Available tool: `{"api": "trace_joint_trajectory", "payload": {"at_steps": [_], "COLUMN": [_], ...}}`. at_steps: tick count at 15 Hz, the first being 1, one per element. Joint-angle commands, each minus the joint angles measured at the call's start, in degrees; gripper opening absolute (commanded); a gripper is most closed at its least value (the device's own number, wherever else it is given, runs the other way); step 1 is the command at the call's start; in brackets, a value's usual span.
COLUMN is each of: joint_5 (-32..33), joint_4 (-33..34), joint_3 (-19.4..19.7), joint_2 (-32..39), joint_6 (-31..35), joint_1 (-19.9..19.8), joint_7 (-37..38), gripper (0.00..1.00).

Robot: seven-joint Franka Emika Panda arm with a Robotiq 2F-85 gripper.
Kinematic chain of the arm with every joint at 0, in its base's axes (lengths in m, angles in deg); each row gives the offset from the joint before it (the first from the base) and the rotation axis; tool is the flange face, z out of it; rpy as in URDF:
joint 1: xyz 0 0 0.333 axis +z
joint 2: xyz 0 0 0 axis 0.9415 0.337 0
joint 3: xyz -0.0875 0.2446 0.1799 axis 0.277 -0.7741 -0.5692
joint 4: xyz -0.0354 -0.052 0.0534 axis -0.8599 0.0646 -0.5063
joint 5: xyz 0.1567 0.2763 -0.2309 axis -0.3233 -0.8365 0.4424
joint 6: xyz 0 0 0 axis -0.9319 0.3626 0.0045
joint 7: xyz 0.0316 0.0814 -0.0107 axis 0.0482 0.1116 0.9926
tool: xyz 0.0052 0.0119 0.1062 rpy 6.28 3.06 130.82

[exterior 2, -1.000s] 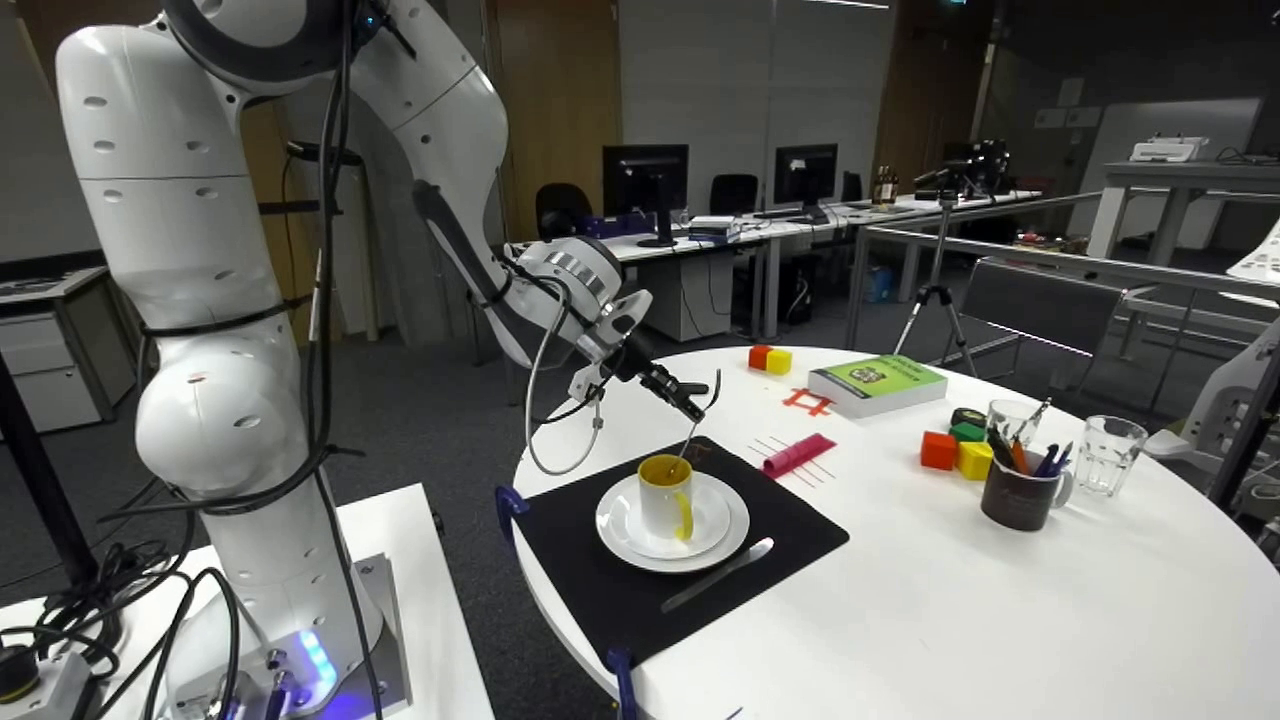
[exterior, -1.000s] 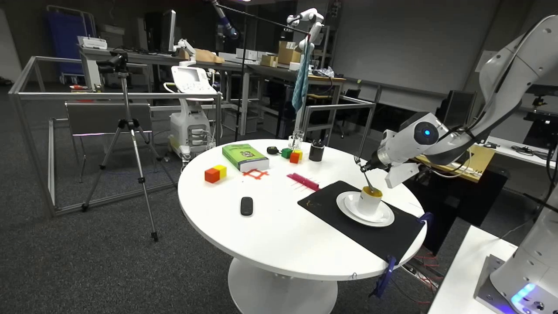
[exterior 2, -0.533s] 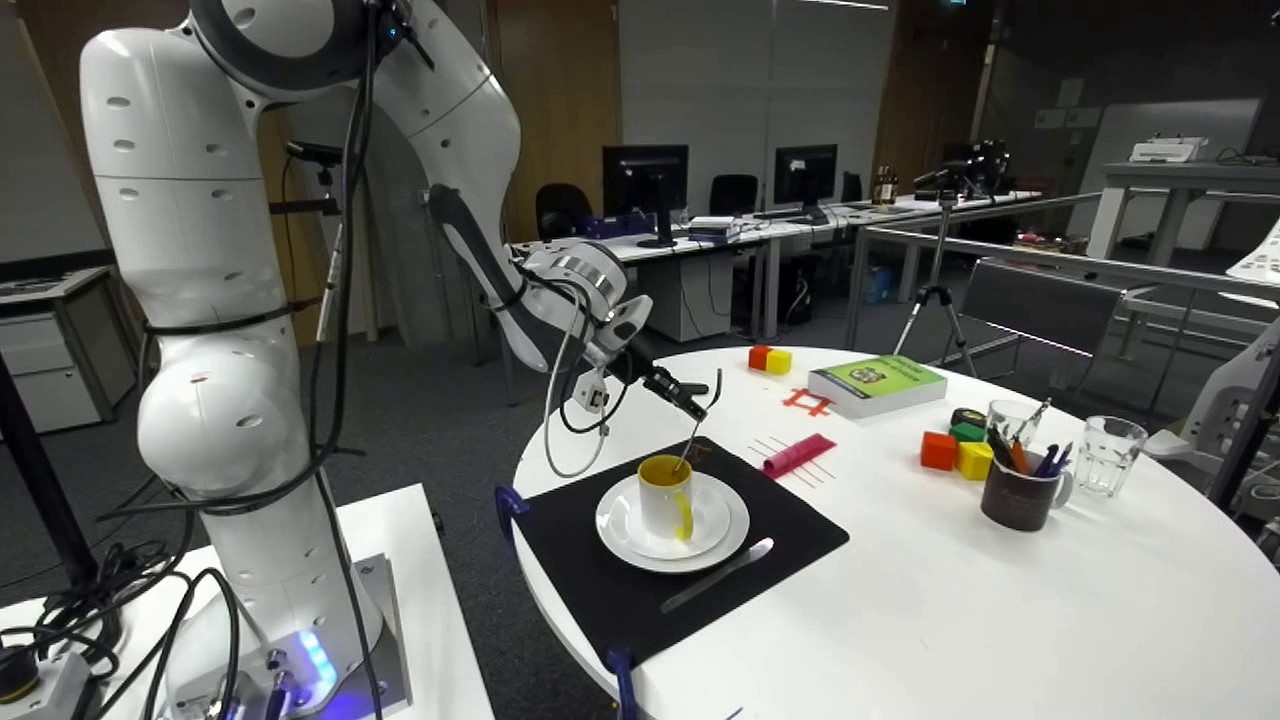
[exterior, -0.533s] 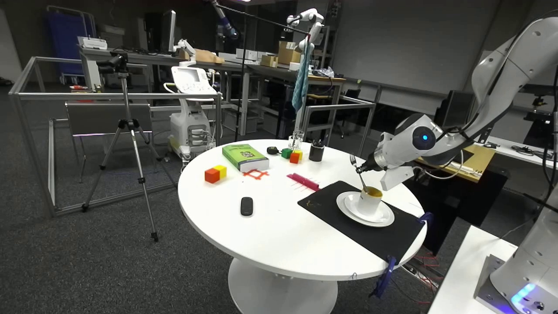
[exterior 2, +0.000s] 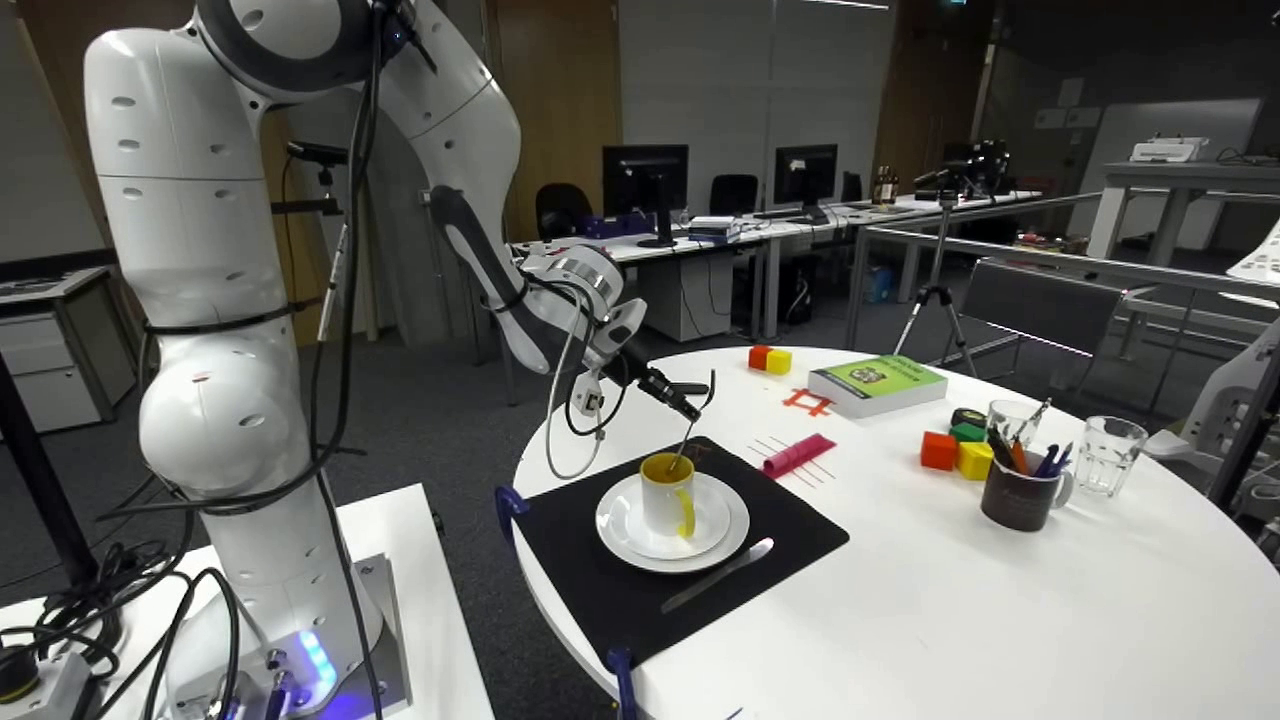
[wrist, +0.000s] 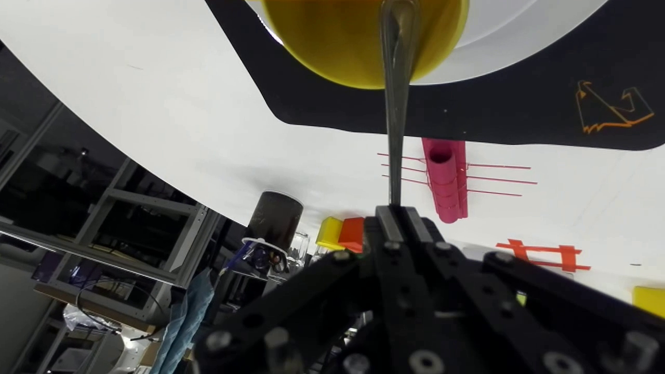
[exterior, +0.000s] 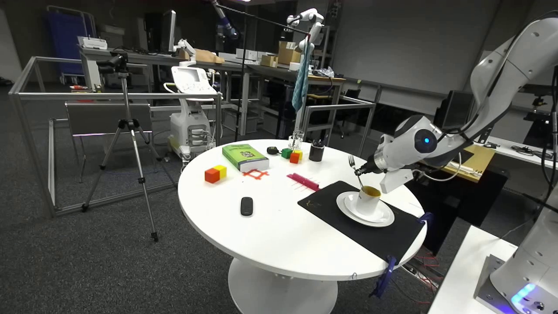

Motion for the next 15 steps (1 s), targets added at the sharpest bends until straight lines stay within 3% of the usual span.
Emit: {"api": "trace_joint_trajectory", "payload": {"at_steps": [1,3,11,15], "joint_5": [1.8,2.0,0.7,-1.9], "joint_4": [-0.6,-0.7,-1.2,-3.2], "joint_3": [-0.1,-0.2,-0.3,0.4], "joint_2": [-1.0,-1.1,-1.8,-4.4], "joint_6": [1.4,1.6,1.8,3.6], "joint_1": [-0.1,-0.1,-0.2,-1.0], "joint_7": [1.8,2.0,1.2,-0.3], "gripper": [0.28,0.39,0.99,1.00]}}
